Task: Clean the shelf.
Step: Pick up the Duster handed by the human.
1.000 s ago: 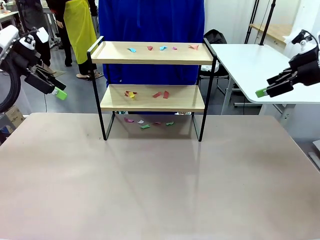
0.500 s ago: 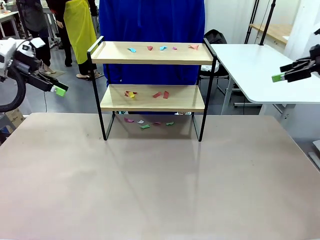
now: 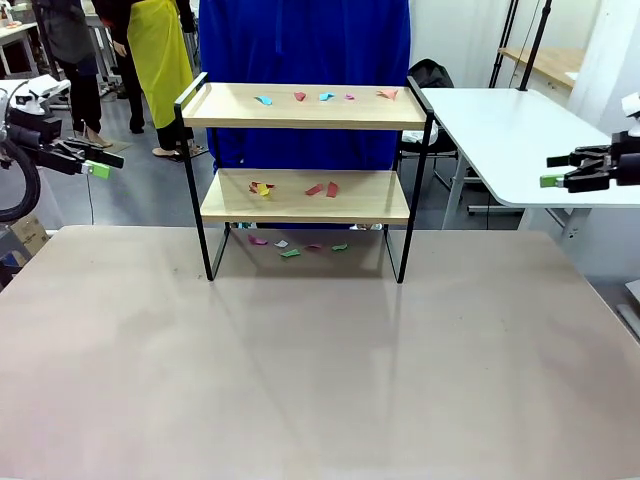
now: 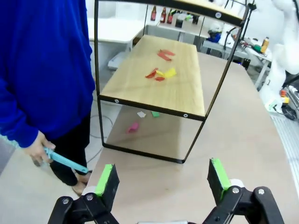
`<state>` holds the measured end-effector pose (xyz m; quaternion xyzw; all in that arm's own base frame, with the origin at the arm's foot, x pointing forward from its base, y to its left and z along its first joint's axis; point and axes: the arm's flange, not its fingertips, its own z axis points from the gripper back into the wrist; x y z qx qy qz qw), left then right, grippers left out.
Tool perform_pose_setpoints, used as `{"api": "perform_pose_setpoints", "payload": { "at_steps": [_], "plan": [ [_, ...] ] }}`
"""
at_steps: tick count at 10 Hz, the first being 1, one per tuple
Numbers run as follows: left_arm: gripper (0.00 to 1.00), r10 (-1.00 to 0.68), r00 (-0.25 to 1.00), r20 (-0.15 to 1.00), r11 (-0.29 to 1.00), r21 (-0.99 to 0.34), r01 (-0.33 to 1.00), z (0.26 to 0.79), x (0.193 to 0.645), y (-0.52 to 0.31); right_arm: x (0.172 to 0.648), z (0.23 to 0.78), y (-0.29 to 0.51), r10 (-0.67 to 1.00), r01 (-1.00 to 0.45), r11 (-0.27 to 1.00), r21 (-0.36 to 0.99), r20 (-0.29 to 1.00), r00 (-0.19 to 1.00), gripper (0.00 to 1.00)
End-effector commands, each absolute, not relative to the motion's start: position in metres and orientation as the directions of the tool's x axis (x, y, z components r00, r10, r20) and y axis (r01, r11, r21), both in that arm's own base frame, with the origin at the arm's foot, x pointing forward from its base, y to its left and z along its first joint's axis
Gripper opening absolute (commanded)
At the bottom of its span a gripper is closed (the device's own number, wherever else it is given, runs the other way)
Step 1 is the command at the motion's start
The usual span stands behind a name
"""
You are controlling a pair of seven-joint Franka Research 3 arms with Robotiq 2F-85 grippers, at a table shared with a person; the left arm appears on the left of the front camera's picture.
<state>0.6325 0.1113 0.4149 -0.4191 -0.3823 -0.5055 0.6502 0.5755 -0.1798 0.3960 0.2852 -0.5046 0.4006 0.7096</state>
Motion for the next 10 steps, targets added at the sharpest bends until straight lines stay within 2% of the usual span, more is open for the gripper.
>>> {"api": "perform_pose_setpoints", "payload": {
  "at_steps": [1, 5, 10],
  "plan": [
    [1.0, -0.288, 0.104, 0.952, 0.07, -0.088, 0.994, 0.41, 0.634, 0.116, 0.588, 0.397, -0.187, 0.267, -0.886, 0.46, -0.053, 0.96, 0.08, 1.0],
    [1.0, -0.223, -0.028, 0.974, 0.089, 0.049, 0.995, 0.394, 0.613, 0.126, 0.582, 0.385, -0.189, 0.222, -0.885, 0.464, -0.047, 0.973, 0.064, 1.0],
    [1.0, -0.131, -0.098, 0.986, 0.084, 0.11, 0.99, 0.403, 0.587, 0.142, 0.571, 0.404, -0.187, 0.207, -0.883, 0.459, -0.095, 0.978, 0.002, 1.0]
  ]
}}
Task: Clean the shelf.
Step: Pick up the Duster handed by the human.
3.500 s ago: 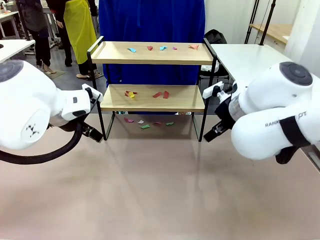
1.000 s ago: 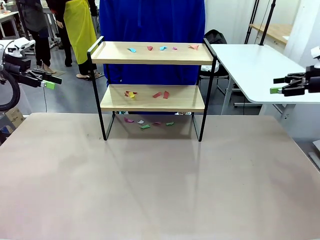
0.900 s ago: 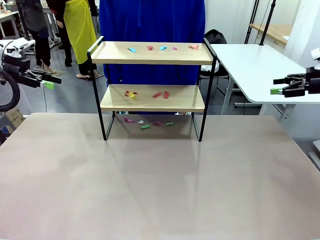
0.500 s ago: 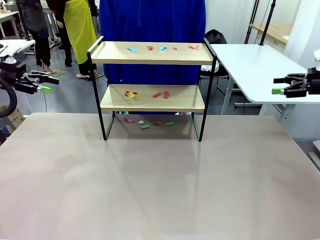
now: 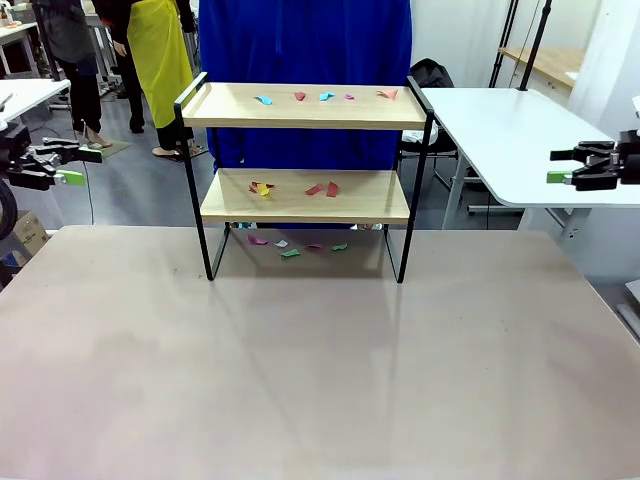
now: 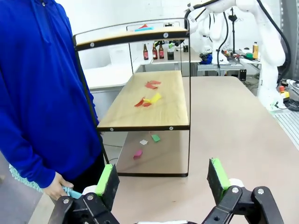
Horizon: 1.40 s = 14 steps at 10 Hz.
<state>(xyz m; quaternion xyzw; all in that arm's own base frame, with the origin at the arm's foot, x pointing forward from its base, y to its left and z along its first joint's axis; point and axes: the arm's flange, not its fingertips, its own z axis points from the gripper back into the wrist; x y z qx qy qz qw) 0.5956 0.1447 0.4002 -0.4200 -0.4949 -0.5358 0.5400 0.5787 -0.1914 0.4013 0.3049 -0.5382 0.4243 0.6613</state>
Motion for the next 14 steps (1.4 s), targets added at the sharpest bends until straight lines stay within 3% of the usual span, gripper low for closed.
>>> {"api": "perform_pose_setpoints", "payload": {
  "at_steps": [1, 5, 6, 14],
  "plan": [
    [1.0, -0.125, -0.102, 0.987, 0.082, 0.113, 0.99, 0.4039, 0.5867, 0.1424, 0.5707, 0.4062, -0.1874, 0.206, -0.881, 0.463, -0.098, 0.978, 0.0, 1.0],
    [1.0, -0.101, -0.092, 0.991, 0.146, 0.106, 0.984, 0.4067, 0.5864, 0.1442, 0.5772, 0.4107, -0.193, 0.224, -0.884, 0.462, -0.069, 0.974, 0.041, 1.0],
    [1.0, -0.137, -0.079, 0.987, 0.087, 0.091, 0.992, 0.4026, 0.5933, 0.1462, 0.5772, 0.4107, -0.193, 0.224, -0.884, 0.462, -0.069, 0.974, 0.041, 1.0],
    [1.0, -0.137, -0.079, 0.987, 0.087, 0.091, 0.992, 0.4026, 0.5933, 0.1462, 0.5772, 0.4107, -0.193, 0.224, -0.884, 0.462, -0.069, 0.974, 0.041, 1.0]
  ]
}}
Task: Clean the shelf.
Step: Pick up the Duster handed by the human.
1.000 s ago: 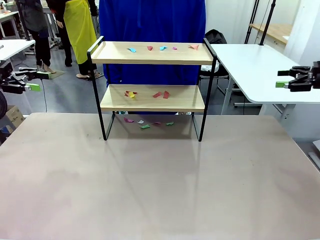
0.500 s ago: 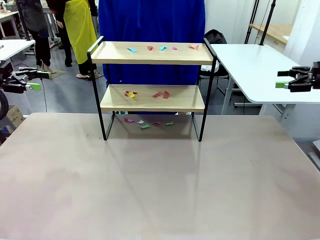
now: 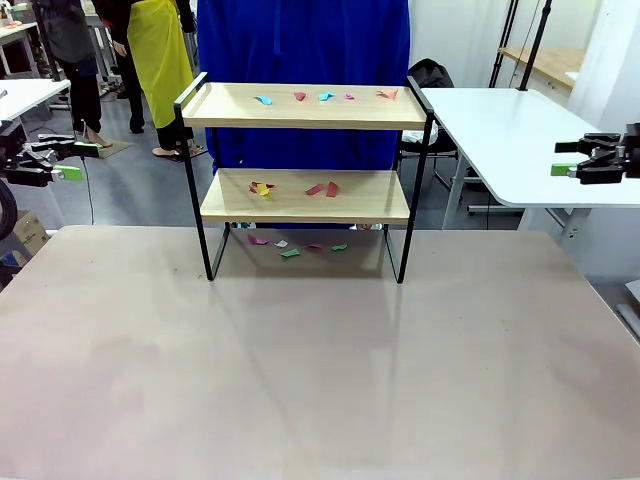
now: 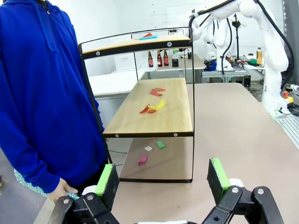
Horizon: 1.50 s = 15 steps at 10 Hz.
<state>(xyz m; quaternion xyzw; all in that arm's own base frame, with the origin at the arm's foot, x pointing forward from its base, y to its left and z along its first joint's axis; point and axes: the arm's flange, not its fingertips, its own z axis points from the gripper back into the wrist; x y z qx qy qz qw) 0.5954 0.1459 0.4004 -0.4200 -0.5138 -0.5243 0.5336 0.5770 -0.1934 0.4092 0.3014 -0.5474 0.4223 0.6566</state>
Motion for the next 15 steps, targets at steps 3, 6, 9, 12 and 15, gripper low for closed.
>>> {"api": "perform_pose_setpoints", "payload": {
  "at_steps": [3, 6, 9, 12, 15],
  "plan": [
    [1.0, -0.137, -0.079, 0.987, 0.087, 0.091, 0.992, 0.4026, 0.5933, 0.1462, 0.5772, 0.4107, -0.193, 0.224, -0.884, 0.462, -0.069, 0.974, 0.041, 1.0],
    [1.0, -0.137, -0.079, 0.987, 0.087, 0.091, 0.992, 0.4026, 0.5933, 0.1462, 0.5772, 0.4107, -0.193, 0.224, -0.884, 0.462, -0.069, 0.974, 0.041, 1.0],
    [1.0, -0.137, -0.079, 0.987, 0.087, 0.091, 0.992, 0.4026, 0.5933, 0.1462, 0.5772, 0.4107, -0.193, 0.224, -0.884, 0.462, -0.069, 0.974, 0.041, 1.0],
    [1.0, -0.137, -0.079, 0.987, 0.087, 0.091, 0.992, 0.4026, 0.5933, 0.1462, 0.5772, 0.4107, -0.193, 0.224, -0.884, 0.462, -0.069, 0.974, 0.041, 1.0],
    [1.0, -0.137, -0.079, 0.987, 0.087, 0.091, 0.992, 0.4026, 0.5933, 0.1462, 0.5772, 0.4107, -0.193, 0.224, -0.884, 0.462, -0.069, 0.974, 0.041, 1.0]
  ]
}}
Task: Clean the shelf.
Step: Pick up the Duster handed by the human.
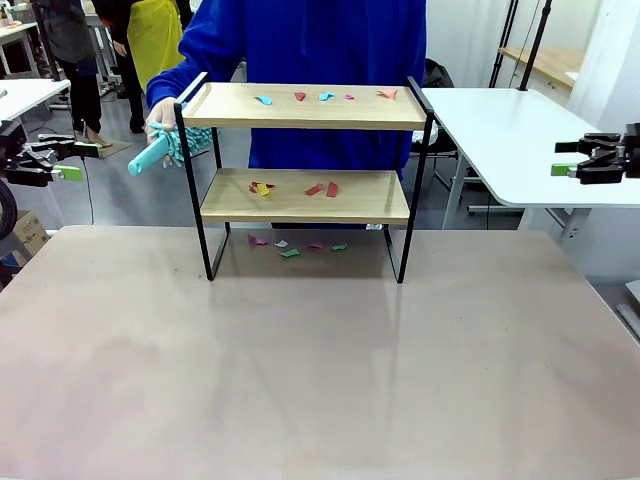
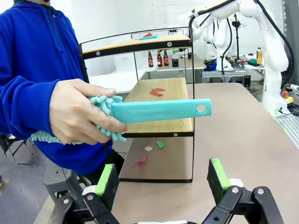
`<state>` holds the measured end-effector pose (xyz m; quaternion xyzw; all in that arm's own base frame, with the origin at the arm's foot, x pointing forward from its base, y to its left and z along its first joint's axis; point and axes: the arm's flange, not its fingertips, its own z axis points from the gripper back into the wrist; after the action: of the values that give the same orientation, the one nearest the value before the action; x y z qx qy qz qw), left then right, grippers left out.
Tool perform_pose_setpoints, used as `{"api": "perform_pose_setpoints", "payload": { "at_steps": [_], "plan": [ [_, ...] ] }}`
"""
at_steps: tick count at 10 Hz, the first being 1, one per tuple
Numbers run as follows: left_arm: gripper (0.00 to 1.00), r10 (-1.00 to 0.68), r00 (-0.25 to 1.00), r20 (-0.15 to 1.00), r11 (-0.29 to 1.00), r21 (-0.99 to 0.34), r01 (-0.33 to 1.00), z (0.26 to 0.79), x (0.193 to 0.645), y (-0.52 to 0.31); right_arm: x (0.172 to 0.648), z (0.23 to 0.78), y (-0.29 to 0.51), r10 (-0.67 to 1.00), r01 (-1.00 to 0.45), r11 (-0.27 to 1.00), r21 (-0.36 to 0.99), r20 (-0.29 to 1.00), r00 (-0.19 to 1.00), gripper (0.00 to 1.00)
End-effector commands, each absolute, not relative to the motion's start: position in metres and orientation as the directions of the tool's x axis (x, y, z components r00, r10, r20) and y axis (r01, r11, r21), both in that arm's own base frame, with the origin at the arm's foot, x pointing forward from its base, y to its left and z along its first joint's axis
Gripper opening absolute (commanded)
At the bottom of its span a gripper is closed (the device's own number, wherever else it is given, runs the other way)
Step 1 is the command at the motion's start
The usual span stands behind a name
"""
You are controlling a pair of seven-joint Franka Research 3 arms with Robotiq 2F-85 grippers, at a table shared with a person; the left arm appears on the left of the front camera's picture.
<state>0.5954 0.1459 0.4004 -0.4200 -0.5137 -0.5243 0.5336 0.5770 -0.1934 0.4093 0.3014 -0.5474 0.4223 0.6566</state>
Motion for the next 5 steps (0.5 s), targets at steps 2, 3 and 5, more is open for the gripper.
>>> {"api": "perform_pose_setpoints", "payload": {
  "at_steps": [2, 3, 5],
  "plan": [
    [1.0, -0.137, -0.079, 0.987, 0.087, 0.091, 0.992, 0.4026, 0.5933, 0.1462, 0.5772, 0.4107, -0.193, 0.224, -0.884, 0.462, -0.069, 0.974, 0.041, 1.0],
    [1.0, -0.137, -0.079, 0.987, 0.087, 0.091, 0.992, 0.4026, 0.5933, 0.1462, 0.5772, 0.4107, -0.193, 0.224, -0.884, 0.462, -0.069, 0.974, 0.041, 1.0],
    [1.0, -0.137, -0.079, 0.987, 0.087, 0.091, 0.992, 0.4026, 0.5933, 0.1462, 0.5772, 0.4107, -0.193, 0.224, -0.884, 0.462, -0.069, 0.974, 0.041, 1.0]
  ]
}}
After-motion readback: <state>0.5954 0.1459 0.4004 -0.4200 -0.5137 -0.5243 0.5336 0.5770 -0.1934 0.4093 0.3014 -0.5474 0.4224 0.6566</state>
